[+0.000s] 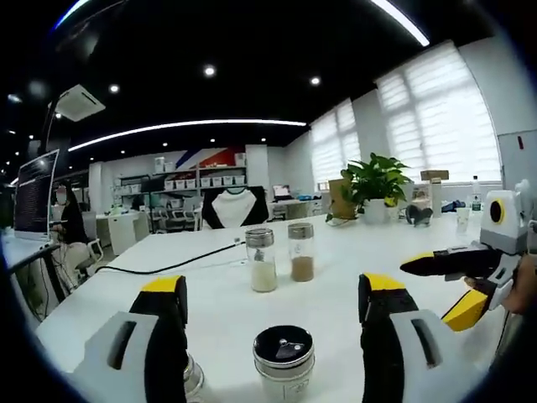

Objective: Rotate the seasoning bottle until the label or dispensing opening points toward the visible target arrow and the bottle remains upright within the marked orientation range

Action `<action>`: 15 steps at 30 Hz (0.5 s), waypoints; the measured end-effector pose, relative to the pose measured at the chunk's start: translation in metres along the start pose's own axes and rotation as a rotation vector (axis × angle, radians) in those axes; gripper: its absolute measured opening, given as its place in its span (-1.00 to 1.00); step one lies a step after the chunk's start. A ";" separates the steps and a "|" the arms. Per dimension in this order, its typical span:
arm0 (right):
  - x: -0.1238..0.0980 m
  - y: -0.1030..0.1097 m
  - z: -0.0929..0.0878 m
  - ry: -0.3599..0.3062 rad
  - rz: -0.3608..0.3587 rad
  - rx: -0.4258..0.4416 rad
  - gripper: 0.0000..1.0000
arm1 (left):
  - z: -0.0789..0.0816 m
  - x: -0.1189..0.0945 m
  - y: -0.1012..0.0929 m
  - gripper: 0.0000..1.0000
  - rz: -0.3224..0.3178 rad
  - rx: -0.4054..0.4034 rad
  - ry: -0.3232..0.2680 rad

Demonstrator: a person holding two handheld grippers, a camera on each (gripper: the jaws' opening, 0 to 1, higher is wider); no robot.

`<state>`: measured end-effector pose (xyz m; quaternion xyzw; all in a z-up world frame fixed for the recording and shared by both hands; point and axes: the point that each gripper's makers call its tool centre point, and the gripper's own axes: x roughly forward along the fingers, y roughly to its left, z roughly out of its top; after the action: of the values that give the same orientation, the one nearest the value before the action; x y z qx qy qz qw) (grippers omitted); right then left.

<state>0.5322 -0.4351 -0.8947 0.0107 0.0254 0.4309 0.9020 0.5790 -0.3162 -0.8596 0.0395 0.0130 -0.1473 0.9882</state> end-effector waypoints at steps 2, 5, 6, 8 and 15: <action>-0.001 -0.001 0.000 0.001 0.000 0.005 0.52 | 0.001 0.002 -0.001 0.77 -0.004 -0.001 0.006; -0.005 -0.002 0.001 -0.001 -0.003 0.008 0.53 | 0.008 0.006 -0.001 0.77 -0.007 -0.015 -0.005; -0.006 -0.003 0.002 -0.001 -0.004 0.007 0.53 | 0.010 0.007 -0.001 0.77 -0.007 -0.017 -0.007; -0.008 -0.004 0.002 0.000 -0.006 0.007 0.53 | 0.013 0.011 -0.002 0.77 -0.006 -0.016 -0.008; -0.015 -0.009 0.004 -0.004 -0.022 0.007 0.53 | 0.028 0.027 0.010 0.73 0.040 -0.028 -0.025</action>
<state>0.5300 -0.4518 -0.8906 0.0146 0.0255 0.4210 0.9066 0.6078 -0.3167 -0.8321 0.0242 0.0021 -0.1278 0.9915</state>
